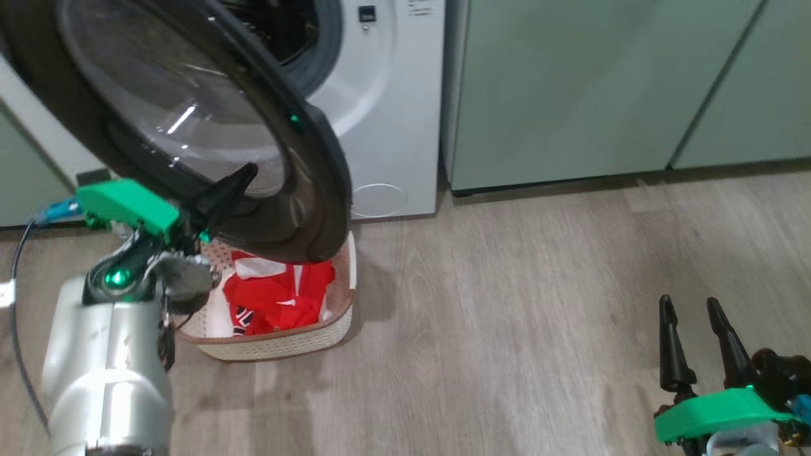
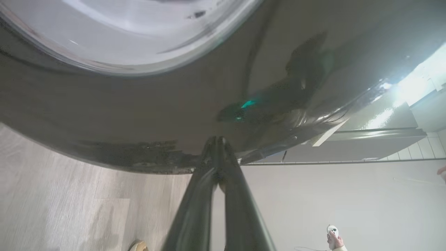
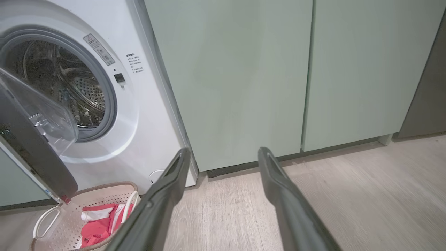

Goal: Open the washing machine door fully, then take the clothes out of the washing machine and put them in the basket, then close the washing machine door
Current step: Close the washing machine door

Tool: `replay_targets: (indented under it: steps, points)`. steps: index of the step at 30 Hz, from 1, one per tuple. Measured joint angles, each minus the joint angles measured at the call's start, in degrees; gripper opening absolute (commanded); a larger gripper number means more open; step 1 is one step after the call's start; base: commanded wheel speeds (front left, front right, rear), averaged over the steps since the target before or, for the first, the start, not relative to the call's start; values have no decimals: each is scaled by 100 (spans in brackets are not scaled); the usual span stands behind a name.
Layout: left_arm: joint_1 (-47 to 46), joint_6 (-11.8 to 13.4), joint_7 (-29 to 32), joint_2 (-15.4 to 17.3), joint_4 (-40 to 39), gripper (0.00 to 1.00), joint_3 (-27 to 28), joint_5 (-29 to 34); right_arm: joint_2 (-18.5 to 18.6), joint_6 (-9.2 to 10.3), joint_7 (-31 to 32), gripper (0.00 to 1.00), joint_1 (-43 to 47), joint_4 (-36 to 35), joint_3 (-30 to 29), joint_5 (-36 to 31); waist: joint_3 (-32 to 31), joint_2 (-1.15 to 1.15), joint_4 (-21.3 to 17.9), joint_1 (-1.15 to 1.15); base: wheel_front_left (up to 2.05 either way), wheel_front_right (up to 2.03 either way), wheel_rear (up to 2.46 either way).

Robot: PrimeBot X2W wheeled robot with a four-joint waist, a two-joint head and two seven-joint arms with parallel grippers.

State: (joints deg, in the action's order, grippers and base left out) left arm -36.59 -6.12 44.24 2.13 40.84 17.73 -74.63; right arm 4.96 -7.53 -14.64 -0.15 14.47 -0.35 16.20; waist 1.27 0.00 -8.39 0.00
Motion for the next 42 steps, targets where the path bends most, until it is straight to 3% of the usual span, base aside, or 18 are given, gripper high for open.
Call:
replay_targets:
  steps: [2, 4, 8, 13, 21, 26, 30, 34, 35, 38, 42]
  points:
    - [171, -44, -80, 57, -74, 39, 8, 34, 0, 0, 0, 100, 26, 0, 5, 0, -49, 0, 101, 0, 0, 0, 0]
    - [413, -51, -221, 167, -198, 98, -18, 218, 1, 0, 0, 100, 32, -1, 2, 0, -101, 0, 204, 0, 0, 0, 0]
    - [936, -97, -633, 358, -445, 100, -55, 494, 0, 0, 0, 100, 36, -7, 4, 0, -179, 0, 416, 0, 0, 0, 0]
    - [1529, -98, -1677, 583, -1087, 100, -415, 939, 0, 0, 0, 100, 35, -22, 1, 0, -227, 0, 614, 0, 0, 0, 0]
    - [2431, -99, -3945, 1192, -1658, 100, -1783, 1508, 0, 0, 0, 100, 33, -52, -68, 51, -272, 0, 727, 0, 0, 0, 0]
    - [2657, -99, -5502, 1613, -1343, 100, -2720, 1960, -4, 0, 0, 100, 36, -88, -103, 62, -315, 0, 731, 0, 0, 0, 0]
    - [2672, -100, -5847, 1713, -1023, 100, -3131, 2199, -33, 0, 0, 100, 47, -97, -107, 73, -331, 0, 710, 0, 0, 0, 0]
    - [2675, -100, -5863, 1696, -1169, 100, -2675, 2950, -38, 0, 0, 100, 56, -102, -152, 93, -311, 0, 694, 0, 0, 0, 0]
    - [2712, -100, -5870, 1579, -1273, 100, -2313, 3345, -59, 0, 0, 100, 61, -101, -170, 93, -304, 0, 680, 0, 0, 0, 0]
    - [2894, -100, -5870, 1315, -1423, 100, -1956, 3920, -89, 0, 0, 100, 97, -100, -174, 93, -298, 0, 661, 0, 0, 0, 0]
    - [3180, -100, -5870, 1099, -1514, 100, -1740, 4484, -107, 0, 0, 100, 154, -76, -176, 93, -291, 0, 646, 0, 0, 0, 0]
